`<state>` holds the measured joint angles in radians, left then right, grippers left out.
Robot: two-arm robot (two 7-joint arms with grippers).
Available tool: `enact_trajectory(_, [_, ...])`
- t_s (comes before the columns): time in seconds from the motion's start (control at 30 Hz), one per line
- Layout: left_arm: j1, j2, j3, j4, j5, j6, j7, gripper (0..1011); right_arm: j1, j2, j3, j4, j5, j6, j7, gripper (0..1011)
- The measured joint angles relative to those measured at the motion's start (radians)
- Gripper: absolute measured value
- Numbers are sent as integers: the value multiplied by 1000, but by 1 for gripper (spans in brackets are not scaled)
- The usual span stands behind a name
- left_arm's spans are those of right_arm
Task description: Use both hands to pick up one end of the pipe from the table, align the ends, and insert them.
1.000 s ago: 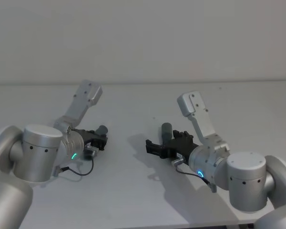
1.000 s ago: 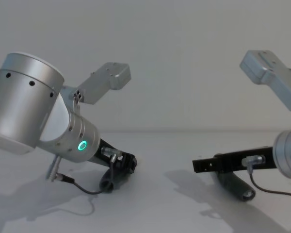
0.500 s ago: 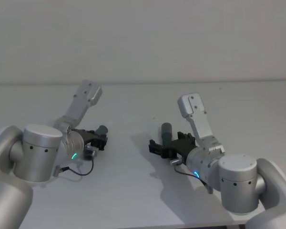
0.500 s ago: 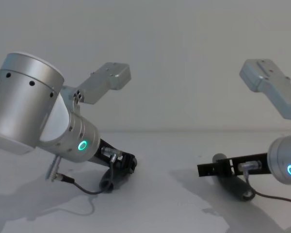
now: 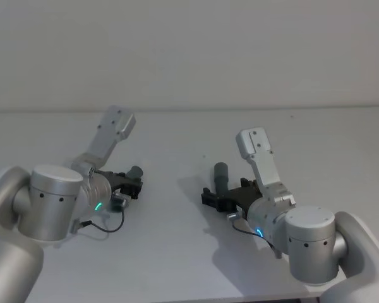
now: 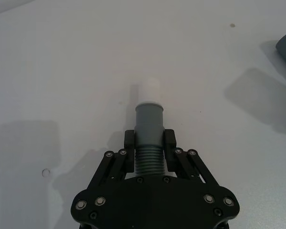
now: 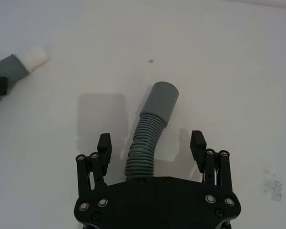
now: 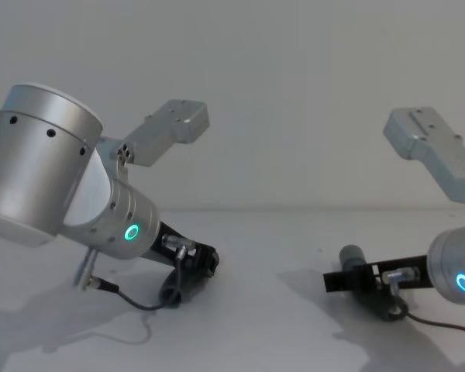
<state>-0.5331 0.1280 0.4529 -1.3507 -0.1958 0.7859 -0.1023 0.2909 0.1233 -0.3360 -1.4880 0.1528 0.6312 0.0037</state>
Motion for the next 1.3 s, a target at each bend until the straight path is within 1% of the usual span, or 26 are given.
enact_trajectory(0.47, [0, 0, 0, 0, 0, 0, 0, 327, 1, -13, 13, 10, -9, 13, -7, 1002])
enact_trajectory(0.53, [0, 0, 0, 0, 0, 0, 0, 327, 1, -14, 13, 11, -9, 13, -7, 992])
enact_trajectory(0.63, [0, 0, 0, 0, 0, 0, 0, 327, 1, -15, 14, 11, -10, 15, -7, 945])
enact_trajectory(0.67, [0, 0, 0, 0, 0, 0, 0, 327, 1, -15, 15, 12, -10, 15, -7, 902])
enact_trajectory(0.83, [0, 0, 0, 0, 0, 0, 0, 327, 1, -16, 16, 12, -11, 17, -7, 768])
enact_trajectory(0.9, [0, 0, 0, 0, 0, 0, 0, 327, 1, -16, 17, 13, -11, 18, -7, 686])
enact_trajectory(0.97, [0, 0, 0, 0, 0, 0, 0, 327, 1, -17, 17, 13, -11, 19, -7, 645])
enact_trajectory(1.0, [0, 0, 0, 0, 0, 0, 0, 327, 1, -17, 17, 13, -11, 19, -7, 589])
enact_trajectory(1.1, [0, 0, 0, 0, 0, 0, 0, 327, 1, -17, 17, 13, -11, 19, -7, 529])
enact_trajectory(1.17, [0, 0, 0, 0, 0, 0, 0, 327, 1, -17, 17, 13, -11, 20, -7, 452])
enact_trajectory(1.2, [0, 0, 0, 0, 0, 0, 0, 327, 1, -17, 17, 13, -12, 20, -7, 434])
enact_trajectory(1.27, [0, 0, 0, 0, 0, 0, 0, 327, 1, -17, 18, 14, -12, 20, -7, 345])
enact_trajectory(1.3, [0, 0, 0, 0, 0, 0, 0, 327, 1, -17, 18, 14, -12, 20, -7, 330])
